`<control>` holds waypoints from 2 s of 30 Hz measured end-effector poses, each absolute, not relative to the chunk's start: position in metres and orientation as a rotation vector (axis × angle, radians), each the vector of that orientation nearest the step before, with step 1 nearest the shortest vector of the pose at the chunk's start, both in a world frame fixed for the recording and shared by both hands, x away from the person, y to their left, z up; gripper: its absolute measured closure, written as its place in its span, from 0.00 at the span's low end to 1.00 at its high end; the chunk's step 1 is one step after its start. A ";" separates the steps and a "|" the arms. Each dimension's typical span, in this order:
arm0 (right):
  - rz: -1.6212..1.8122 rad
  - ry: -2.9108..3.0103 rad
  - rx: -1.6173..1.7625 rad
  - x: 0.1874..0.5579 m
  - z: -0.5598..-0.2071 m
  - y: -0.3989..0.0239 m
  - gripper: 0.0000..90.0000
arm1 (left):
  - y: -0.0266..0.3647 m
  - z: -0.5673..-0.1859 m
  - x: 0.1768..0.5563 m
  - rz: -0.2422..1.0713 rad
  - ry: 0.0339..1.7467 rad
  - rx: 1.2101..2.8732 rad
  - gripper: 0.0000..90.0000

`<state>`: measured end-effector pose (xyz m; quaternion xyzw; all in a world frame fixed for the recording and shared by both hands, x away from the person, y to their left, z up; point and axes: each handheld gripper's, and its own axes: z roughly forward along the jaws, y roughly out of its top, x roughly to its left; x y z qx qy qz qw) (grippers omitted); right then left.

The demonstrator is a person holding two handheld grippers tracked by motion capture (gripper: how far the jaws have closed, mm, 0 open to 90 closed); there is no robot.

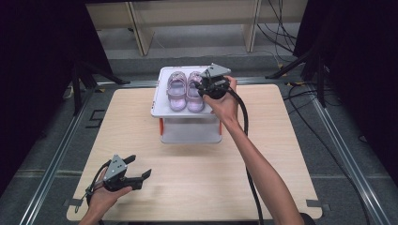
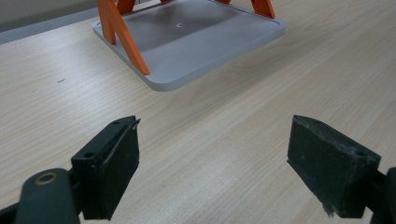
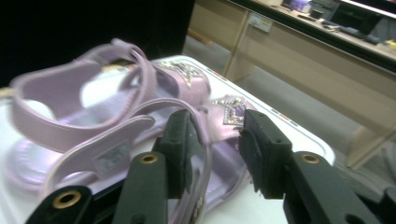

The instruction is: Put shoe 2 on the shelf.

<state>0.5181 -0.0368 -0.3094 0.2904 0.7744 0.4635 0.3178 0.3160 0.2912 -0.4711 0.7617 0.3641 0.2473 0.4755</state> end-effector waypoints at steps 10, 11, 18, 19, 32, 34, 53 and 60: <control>1.352 2.000 0.755 0.495 -0.294 -0.054 0.68 | 0.291 -0.471 0.316 0.601 0.889 1.870 0.18; 1.367 2.007 0.753 0.493 -0.294 -0.056 0.67 | 0.291 -0.471 0.316 0.601 0.889 1.868 0.18; 1.396 2.008 0.769 0.476 -0.300 -0.073 0.65 | 0.291 -0.471 0.317 0.605 0.898 1.866 0.18; 1.420 2.024 0.777 0.473 -0.302 -0.075 0.64 | 0.291 -0.471 0.317 0.605 0.897 1.865 0.18; 1.551 1.982 0.792 0.438 -0.329 -0.103 0.54 | 0.292 -0.472 0.317 0.601 0.910 1.866 0.18; 1.564 1.980 0.817 0.432 -0.333 -0.107 0.53 | 0.292 -0.472 0.317 0.600 0.914 1.869 0.18; 1.569 2.029 0.926 0.399 -0.377 -0.128 0.44 | 0.295 -0.471 0.317 0.623 0.913 1.874 0.18; 1.539 2.074 0.959 0.394 -0.394 -0.132 0.42 | 0.296 -0.471 0.316 0.613 0.919 1.857 0.18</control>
